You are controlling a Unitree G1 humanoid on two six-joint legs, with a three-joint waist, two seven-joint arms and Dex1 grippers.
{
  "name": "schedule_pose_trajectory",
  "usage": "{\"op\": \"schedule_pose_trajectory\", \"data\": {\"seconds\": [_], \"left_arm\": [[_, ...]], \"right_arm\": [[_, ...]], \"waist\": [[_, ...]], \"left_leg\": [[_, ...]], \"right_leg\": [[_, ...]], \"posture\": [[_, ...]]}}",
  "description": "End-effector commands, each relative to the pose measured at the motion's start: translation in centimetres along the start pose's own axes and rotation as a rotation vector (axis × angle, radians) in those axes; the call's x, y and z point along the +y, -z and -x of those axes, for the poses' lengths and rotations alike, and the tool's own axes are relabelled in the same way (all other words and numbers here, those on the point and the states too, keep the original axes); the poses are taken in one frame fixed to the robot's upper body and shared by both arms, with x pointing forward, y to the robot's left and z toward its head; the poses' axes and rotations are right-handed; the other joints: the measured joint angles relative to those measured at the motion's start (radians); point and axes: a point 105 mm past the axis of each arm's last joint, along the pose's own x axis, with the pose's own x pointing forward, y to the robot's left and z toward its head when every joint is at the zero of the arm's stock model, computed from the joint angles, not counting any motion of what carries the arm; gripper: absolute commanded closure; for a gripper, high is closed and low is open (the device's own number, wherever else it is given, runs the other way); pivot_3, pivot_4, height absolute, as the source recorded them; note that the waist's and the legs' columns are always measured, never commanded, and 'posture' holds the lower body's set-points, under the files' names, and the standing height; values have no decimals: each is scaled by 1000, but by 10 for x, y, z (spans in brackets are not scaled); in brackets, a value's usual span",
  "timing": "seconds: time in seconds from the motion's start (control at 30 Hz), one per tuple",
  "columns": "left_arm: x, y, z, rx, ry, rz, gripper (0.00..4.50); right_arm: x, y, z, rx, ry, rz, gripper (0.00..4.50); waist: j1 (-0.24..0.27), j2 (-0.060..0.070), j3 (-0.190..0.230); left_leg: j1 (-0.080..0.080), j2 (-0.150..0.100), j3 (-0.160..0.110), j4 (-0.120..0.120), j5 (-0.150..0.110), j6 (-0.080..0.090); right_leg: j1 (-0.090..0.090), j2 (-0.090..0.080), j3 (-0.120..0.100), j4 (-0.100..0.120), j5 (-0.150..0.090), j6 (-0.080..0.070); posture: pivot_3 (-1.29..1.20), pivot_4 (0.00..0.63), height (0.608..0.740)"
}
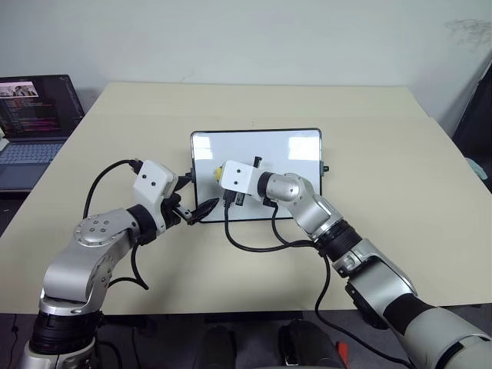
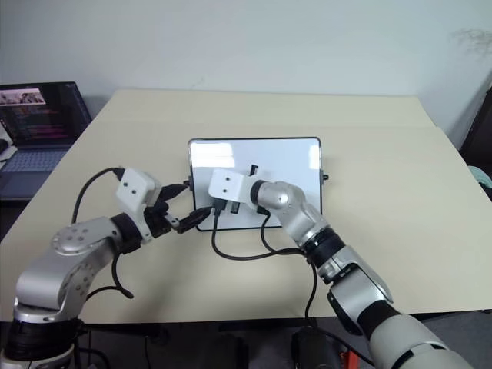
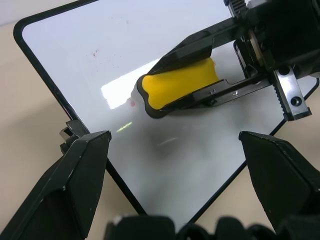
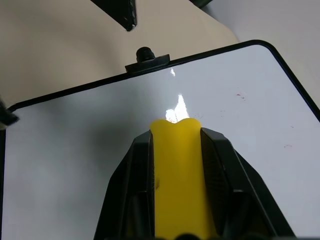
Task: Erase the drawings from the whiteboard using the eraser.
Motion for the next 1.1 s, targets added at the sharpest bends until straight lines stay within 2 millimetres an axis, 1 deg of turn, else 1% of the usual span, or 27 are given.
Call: {"op": "schedule_pose_trajectory", "data": {"seconds": [0.03, 0.1, 0.23, 0.33, 0.43, 0.5, 0.57, 0.67, 0.77, 0.9, 1.0, 1.07, 1.1], "left_arm": [[-3, -14, 0, -48, 9, -46, 0], [-3, -14, 1, -49, 9, -45, 0], [-4, -13, 1, -48, 10, -42, 0], [-5, -12, 1, -47, 11, -39, 0], [-5, -10, 1, -42, 12, -36, 0], [-5, -9, 1, -41, 12, -32, 0], [-6, -8, 1, -38, 15, -29, 0], [-6, -3, 1, -18, 8, -18, 0], [-2, 4, 4, 16, -12, -7, 0], [0, 6, 5, 34, -18, -6, 0], [2, 8, 6, 47, -28, -10, 0], [3, 7, 5, 47, -30, -10, 0], [3, 7, 4, 46, -30, -11, 0]], "right_arm": [[-36, 5, 6, 15, 177, -3, 3517], [-40, 5, 7, 9, 201, -21, 3517], [-34, 4, 8, -6, 184, -42, 3517], [-34, 1, 11, -29, 187, -64, 3517], [-36, 0, 14, -39, 210, -51, 3517], [-41, -3, 15, -60, 251, -26, 3518], [-41, -11, 11, -84, 261, -11, 3518], [-30, -17, 2, -91, 222, 18, 3518], [-16, -8, -1, -42, 140, 49, 3518], [1, 2, 0, -3, 46, 75, 3518], [16, 8, 1, 23, -33, 80, 3518], [21, 10, 2, 35, -59, 83, 3518], [21, 11, 3, 38, -54, 90, 3518]], "waist": [[1, 0, 0], [1, 0, 0], [0, 0, 0], [0, 0, 0], [-1, 0, 0], [-1, 0, 0], [-1, 0, 0], [-3, 0, 0], [-6, 0, 0], [-5, 0, 0], [-4, 0, 0], [-4, 0, 0], [-4, 0, 0]], "left_leg": [[0, 0, 0, 0, 0, 0], [-1, 0, 0, 0, 0, 0], [-2, 0, 1, -1, 0, 0], [-3, 0, 1, -1, 0, -1], [-3, 0, 2, -2, -1, -1], [-3, 0, 2, -2, -1, -1], [-3, 0, 1, -2, -1, -1], [-3, 0, 2, -2, -1, -1], [-3, 0, 2, -3, -1, -1], [-3, 0, 2, -3, -1, -1], [-3, 0, 2, -3, -1, -1], [-3, 0, 2, -3, -1, -1], [-3, 0, 2, -3, -1, -1]], "right_leg": [[0, 0, 0, 0, 0, 0], [-1, 0, 0, 0, 0, 0], [-2, 0, 1, -2, 0, 0], [-2, 0, 1, -2, 2, -4], [-2, 0, 1, -2, 2, -4], [-2, 0, 1, -2, 2, -3], [-2, 0, 1, -2, 2, -3], [-3, 0, 1, -3, 2, -3], [-3, 0, 2, -3, 2, -3], [-3, 0, 1, -2, 2, -3], [-3, 0, 1, -2, 0, 0], [-3, 0, 1, -2, 0, 0], [-3, 0, 1, -2, 0, 0]], "posture": [[0, 150, 740], [0, 150, 740], [0, 150, 740], [0, 150, 740], [0, 150, 740], [0, 150, 740], [0, 150, 740], [0, 150, 740], [0, 150, 740], [0, 150, 740], [0, 150, 740], [0, 150, 740], [0, 150, 740]]}}
